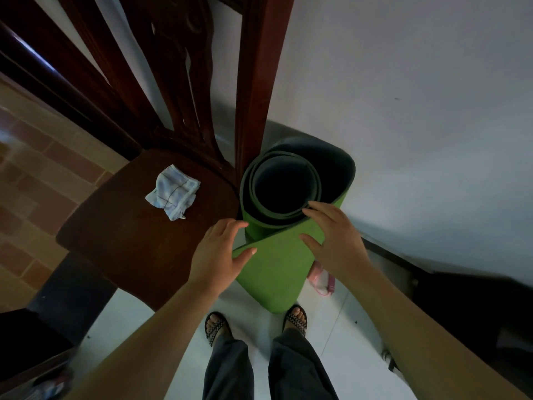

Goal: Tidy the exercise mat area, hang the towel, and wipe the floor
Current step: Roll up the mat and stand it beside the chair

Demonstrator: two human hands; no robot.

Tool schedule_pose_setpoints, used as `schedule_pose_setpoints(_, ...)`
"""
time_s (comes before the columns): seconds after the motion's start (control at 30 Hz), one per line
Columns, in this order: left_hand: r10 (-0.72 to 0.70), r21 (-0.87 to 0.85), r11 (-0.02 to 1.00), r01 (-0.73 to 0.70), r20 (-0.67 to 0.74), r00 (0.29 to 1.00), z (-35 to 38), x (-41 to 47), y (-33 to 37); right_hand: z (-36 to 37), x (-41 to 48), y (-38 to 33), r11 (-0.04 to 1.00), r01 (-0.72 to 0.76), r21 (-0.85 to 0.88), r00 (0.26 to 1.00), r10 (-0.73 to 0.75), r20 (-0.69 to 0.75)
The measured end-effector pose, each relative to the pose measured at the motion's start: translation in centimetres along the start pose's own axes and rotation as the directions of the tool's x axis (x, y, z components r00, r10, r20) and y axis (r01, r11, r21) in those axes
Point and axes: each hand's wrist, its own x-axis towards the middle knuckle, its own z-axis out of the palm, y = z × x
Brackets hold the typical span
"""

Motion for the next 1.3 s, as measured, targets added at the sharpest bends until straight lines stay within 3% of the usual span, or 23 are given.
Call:
schedule_pose_setpoints(0.23,-0.005,0.015,1.000,0.005,0.026,1.000,-1.1,-0.6,1.4,-0.6,-1.9,-0.8,0.998,-0.054,0.042,0.998,0.052,0.041)
schedule_pose_setpoints(0.4,0.031,0.085,0.995,-0.044,0.145,0.989,-0.2,-0.6,1.3,0.4,-2.2,-0.6,0.998,-0.053,0.035,0.996,0.050,0.078)
schedule_pose_setpoints(0.77,-0.004,0.103,0.995,-0.015,0.178,0.984,0.7,-1.0,2.1,0.5,-3.5,0.7,0.998,-0.048,0.041,0.997,0.045,0.066)
schedule_pose_setpoints(1.3,0.051,0.007,0.999,-0.054,0.203,0.978,-10.4,-3.6,11.7,-10.1,-13.4,-6.1,0.984,-0.103,0.142,0.994,0.096,0.054)
